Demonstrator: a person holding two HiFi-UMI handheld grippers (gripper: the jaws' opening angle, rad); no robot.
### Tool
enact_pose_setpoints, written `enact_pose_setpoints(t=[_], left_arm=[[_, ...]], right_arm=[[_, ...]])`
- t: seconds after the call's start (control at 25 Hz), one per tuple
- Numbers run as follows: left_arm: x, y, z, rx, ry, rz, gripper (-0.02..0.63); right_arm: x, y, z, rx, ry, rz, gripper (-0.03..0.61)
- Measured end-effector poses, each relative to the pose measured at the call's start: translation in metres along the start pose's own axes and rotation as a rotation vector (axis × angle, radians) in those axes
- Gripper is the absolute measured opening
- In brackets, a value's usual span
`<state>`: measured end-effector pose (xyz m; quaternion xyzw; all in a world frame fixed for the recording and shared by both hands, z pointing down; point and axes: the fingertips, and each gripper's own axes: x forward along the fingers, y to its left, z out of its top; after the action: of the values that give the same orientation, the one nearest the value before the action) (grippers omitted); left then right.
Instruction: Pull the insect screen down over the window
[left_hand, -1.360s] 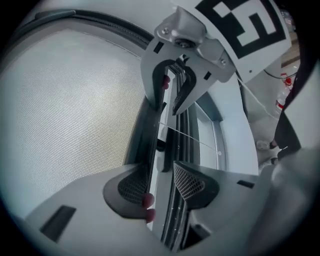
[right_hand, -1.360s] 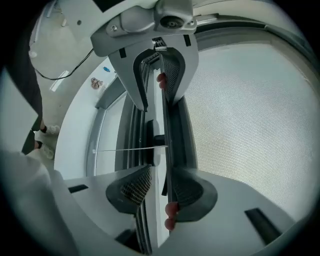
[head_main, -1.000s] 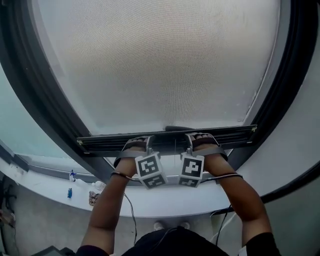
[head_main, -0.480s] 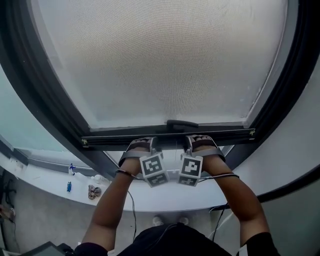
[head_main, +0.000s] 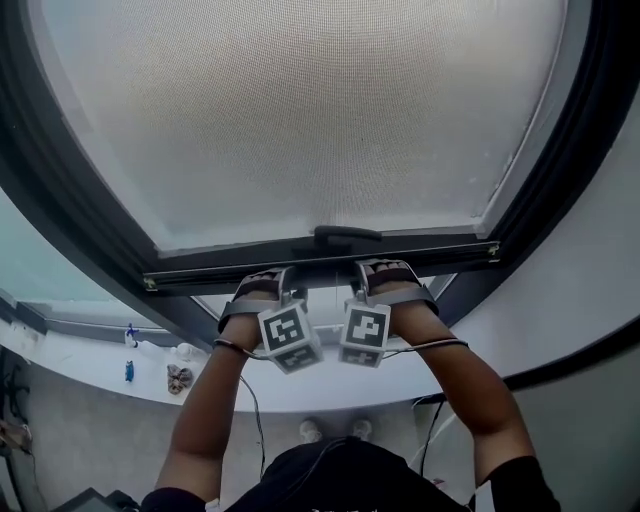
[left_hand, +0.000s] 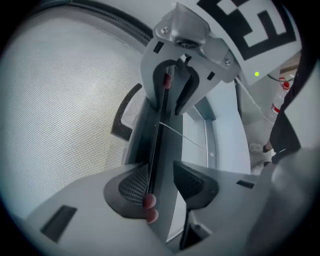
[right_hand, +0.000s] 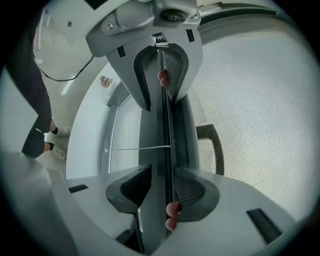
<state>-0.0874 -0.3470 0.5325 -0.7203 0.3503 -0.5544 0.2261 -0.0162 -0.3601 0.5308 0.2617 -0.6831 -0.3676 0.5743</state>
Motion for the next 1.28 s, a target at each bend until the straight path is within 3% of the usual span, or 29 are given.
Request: enact_pose_setpoints(t=[0.36,0.6,1.04,1.28], left_arm=[[-0.0017,-0.0033,0.0,-0.019,-0.015,-0.008,0.159],[-0.0024,-0.0014,-0.0007,-0.029,-0.016,0.029,0.158],[-0.0002,-0.0009,0.0025,-0.039,-0.03,0.056,0.159],[-0.0025,0.0041,0.0046,-0.096,-0.124,0.019,0.158]], right_arm=[[-0.0026,0.0024,-0.0006,-0.012,0.017,0.01,0.129],[-0.0043,0.0028,0.0023,0.023,-0.009,0.0,0.129],[-0.003,0.0039,-0.0019,-0.017,0.016,0.019,0.129],[-0.0012,0.0011,-0.0012,-0.014,0.014,0.014,0.129]])
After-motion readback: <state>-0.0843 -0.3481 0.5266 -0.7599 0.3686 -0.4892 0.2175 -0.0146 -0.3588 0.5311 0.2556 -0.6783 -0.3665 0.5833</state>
